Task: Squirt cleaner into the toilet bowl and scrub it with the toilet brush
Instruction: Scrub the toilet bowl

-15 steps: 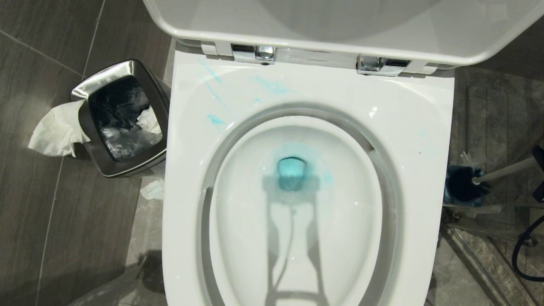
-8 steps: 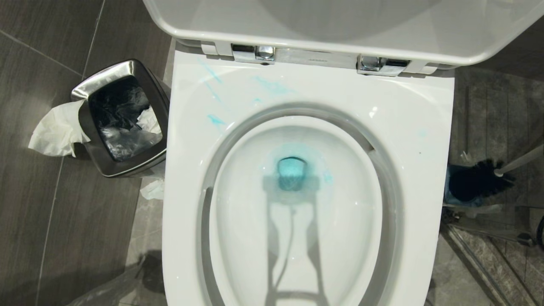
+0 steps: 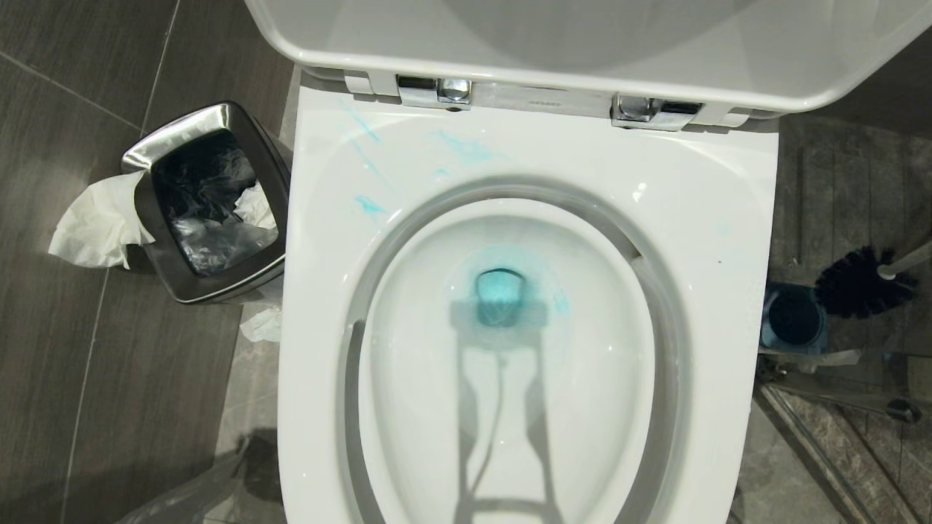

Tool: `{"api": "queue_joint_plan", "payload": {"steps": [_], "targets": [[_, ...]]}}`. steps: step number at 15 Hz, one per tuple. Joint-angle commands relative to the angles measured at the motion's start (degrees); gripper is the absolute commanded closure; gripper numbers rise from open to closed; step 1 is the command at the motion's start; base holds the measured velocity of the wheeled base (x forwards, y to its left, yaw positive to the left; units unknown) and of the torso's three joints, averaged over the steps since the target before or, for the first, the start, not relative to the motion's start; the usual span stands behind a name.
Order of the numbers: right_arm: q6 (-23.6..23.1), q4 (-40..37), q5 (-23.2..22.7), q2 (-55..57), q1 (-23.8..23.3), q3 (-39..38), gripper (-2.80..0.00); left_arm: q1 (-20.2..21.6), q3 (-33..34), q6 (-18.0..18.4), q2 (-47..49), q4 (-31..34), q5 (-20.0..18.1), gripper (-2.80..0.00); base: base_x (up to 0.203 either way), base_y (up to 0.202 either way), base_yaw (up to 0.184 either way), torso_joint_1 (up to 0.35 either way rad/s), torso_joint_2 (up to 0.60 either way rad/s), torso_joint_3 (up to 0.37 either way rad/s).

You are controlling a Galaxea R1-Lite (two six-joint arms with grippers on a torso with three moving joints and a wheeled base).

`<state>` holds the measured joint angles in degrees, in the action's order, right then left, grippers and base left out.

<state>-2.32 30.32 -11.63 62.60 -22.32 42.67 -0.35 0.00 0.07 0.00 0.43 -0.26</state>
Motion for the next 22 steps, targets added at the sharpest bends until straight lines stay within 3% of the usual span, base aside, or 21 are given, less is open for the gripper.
{"api": "queue_joint_plan", "payload": {"steps": [1,4,6,9,13,18,22], "targets": [[2.06,-4.96,-1.21,-2.14,0.13,6.7,0.0,0.0,0.09,0.01,0.09,0.01,-0.01,0.0,0.0,0.0,0.0,0.0,0.0,0.0],[5.79,-9.93,-3.42,-3.19,0.17,13.52,0.0,0.0,0.09,0.01,0.09,0.01,-0.01,0.0,0.0,0.0,0.0,0.0,0.0,0.0],[6.07,-11.55,-6.19,-3.96,0.17,15.23,0.0,0.0,0.09,0.01,0.09,0.01,-0.01,0.0,0.0,0.0,0.0,0.0,0.0,0.0],[6.76,-13.28,-6.6,-3.98,0.17,20.29,0.0,0.0,0.09,0.01,0.09,0.01,-0.01,0.0,0.0,0.0,0.0,0.0,0.0,0.0],[8.34,-24.15,-7.86,-4.35,0.17,30.52,0.0,0.0,0.09,0.01,0.09,0.01,-0.01,0.0,0.0,0.0,0.0,0.0,0.0,0.0],[9.11,-30.79,-9.6,-4.49,0.17,37.0,0.0,0.0,0.09,0.1,0.09,-0.08,-0.09,0.0,0.0,0.0,0.0,0.0,0.0,0.0],[11.27,-45.18,-12.77,-7.09,0.17,42.85,0.0,0.0,0.09,0.1,0.09,-0.08,-0.01,0.0,0.0,0.0,0.0,0.0,0.0,0.0]]}}
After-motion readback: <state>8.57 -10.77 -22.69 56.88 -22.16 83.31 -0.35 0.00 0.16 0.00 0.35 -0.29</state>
